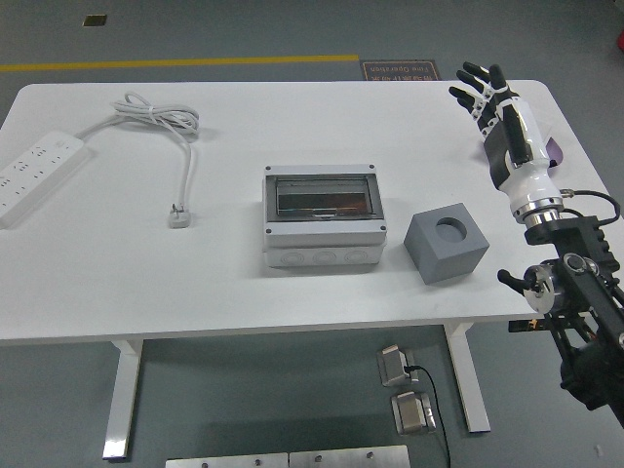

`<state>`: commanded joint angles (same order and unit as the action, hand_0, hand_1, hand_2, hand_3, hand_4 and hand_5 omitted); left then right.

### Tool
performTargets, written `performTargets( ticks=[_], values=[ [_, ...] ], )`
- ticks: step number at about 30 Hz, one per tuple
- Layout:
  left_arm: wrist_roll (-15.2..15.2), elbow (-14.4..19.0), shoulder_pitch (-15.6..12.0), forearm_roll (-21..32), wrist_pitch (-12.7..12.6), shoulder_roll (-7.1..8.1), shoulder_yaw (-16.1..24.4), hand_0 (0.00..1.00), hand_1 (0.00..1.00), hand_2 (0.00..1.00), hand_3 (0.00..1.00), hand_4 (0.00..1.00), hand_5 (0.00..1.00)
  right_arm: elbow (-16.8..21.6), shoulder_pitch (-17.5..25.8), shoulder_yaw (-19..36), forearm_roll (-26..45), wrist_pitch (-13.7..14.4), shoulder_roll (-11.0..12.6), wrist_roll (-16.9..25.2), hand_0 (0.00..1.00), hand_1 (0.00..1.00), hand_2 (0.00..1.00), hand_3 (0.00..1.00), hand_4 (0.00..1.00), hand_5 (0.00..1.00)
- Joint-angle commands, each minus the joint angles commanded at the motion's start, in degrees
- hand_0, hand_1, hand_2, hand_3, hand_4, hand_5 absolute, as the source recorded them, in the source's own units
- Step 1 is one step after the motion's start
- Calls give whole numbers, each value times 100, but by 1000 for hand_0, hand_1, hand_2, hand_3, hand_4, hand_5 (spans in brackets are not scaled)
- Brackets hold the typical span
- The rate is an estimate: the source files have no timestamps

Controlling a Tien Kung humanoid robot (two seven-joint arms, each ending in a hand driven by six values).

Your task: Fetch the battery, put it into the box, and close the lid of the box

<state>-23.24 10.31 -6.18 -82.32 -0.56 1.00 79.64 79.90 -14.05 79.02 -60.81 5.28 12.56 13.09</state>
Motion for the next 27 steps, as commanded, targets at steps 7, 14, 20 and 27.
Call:
performTargets(
  ticks=[7, 14, 20, 27],
  values=[
    [12, 0, 3, 252, -23, 108, -22, 578, 583, 303, 620, 730, 2, 289, 438, 623, -585, -178, 27, 6, 939, 789, 839, 803, 857, 873],
    [18, 0, 35, 359, -50, 196, 24, 583, 589, 471, 620, 780, 2, 535, 679, 1029, -974, -116, -7, -44, 941, 791, 834, 818, 871, 848],
    [91, 0, 190, 576, -36, 381, 87, 592, 606, 594, 625, 754, 2, 486, 893, 1230, -804, -170, -63, 88, 939, 790, 801, 867, 998, 780],
    [149, 0, 288, 621, -57, 543, 178, 605, 637, 631, 628, 778, 64, 484, 886, 1413, -941, -121, -139, 80, 926, 785, 791, 872, 998, 884]
  ],
)
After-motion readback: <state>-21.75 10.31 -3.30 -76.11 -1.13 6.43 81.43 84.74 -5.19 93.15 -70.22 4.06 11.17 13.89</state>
